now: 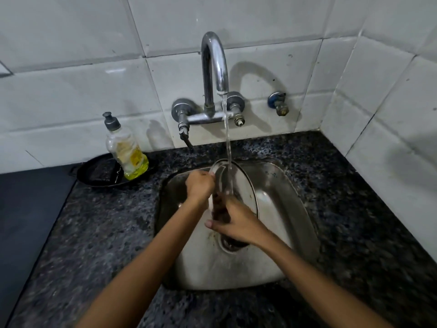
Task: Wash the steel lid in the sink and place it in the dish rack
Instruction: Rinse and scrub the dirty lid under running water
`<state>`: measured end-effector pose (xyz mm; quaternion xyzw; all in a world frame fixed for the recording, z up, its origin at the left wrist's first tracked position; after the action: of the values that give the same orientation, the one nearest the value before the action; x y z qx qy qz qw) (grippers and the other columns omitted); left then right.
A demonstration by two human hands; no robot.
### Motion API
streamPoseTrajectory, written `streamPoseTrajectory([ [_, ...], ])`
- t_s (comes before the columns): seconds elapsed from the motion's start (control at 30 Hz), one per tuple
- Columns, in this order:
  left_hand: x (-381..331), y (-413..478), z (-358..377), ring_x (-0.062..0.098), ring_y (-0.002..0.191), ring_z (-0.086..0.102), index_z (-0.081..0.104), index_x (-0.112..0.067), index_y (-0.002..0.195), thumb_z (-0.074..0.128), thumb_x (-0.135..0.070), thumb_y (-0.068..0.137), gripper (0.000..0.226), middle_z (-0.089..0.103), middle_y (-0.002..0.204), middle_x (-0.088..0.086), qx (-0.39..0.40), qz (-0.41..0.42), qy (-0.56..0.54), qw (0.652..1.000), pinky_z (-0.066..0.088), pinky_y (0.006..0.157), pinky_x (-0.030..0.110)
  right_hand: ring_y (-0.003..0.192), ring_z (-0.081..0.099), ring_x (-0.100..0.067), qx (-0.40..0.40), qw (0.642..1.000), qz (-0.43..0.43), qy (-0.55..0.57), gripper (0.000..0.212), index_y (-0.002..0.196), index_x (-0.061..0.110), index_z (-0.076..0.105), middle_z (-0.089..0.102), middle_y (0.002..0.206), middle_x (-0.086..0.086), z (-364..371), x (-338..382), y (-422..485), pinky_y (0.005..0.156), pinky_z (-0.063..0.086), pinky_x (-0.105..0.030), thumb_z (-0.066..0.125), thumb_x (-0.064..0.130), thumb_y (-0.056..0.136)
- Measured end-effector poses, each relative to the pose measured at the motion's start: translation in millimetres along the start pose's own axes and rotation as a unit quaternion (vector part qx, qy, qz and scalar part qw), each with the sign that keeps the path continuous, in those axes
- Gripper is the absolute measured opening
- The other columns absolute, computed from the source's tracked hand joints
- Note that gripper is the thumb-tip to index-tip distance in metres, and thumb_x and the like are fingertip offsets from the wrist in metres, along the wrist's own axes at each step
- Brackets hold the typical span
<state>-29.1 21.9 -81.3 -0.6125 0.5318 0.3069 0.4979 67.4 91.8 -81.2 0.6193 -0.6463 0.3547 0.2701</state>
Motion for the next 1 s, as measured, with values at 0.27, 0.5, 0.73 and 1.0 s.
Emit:
streamPoseTrajectory([
  [0.27, -26.6, -17.2, 68.8, 0.016, 0.046, 0.062, 0.057, -0.001, 0.063, 0.043, 0.001, 0.092, 0.032, 0.06, 0.061, 0.012, 0.174, -0.069, 0.013, 0.982, 0.056, 0.053, 0.025, 0.062, 0.05, -0.018, -0.207, 0.949, 0.184, 0.148, 0.023, 0.069, 0.014, 0.053, 0.053, 0.062, -0.001, -41.6, -67.4, 0.9, 0.048, 0.034, -0.024, 0.047, -0.007, 0.076],
  [0.5, -43.0, 0.5, 52.4, 0.022, 0.072, 0.07, 0.073, -0.005, 0.06, 0.069, 0.001, 0.074, 0.016, 0.073, 0.069, 0.013, 0.139, 0.038, 0.131, 0.981, 0.057, 0.083, 0.038, 0.07, 0.06, -0.024, -0.23, 0.924, 0.186, 0.242, 0.02, 0.071, 0.01, 0.067, 0.072, 0.075, -0.017, -52.7, -105.7, 19.9, 0.063, 0.049, -0.04, 0.048, 0.008, 0.063],
  [0.73, -84.1, -16.7, 41.2, 0.02, 0.086, 0.058, 0.062, -0.009, 0.074, 0.083, -0.024, 0.061, 0.028, 0.066, 0.09, 0.012, 0.065, 0.262, 0.32, 0.908, 0.051, 0.078, 0.035, 0.059, 0.046, -0.022, -0.194, 0.968, 0.126, 0.099, 0.021, 0.06, 0.005, 0.053, 0.047, 0.059, -0.009, -86.3, -94.7, 36.0, 0.061, 0.033, -0.032, 0.046, 0.005, 0.08],
  [1.0, -47.0, 1.1, 31.4, 0.0, 0.046, 0.042, 0.058, -0.01, 0.064, 0.053, -0.019, 0.091, 0.029, 0.048, 0.056, 0.0, 0.204, 0.207, 0.214, 0.933, 0.035, 0.056, 0.027, 0.098, 0.055, -0.028, -0.22, 0.963, 0.036, -0.153, 0.015, 0.092, 0.014, 0.064, 0.066, 0.098, -0.009, -99.6, -10.0, 52.0, 0.087, 0.039, -0.04, 0.056, 0.023, 0.083],
])
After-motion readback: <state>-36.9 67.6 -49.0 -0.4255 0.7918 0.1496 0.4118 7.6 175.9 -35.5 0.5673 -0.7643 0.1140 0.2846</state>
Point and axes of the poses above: each hand's wrist, its own y-axis towards the middle knuckle, its own z-axis out of the palm, x = y × z, the point moved 10 cm from there along y, towards the middle knuckle
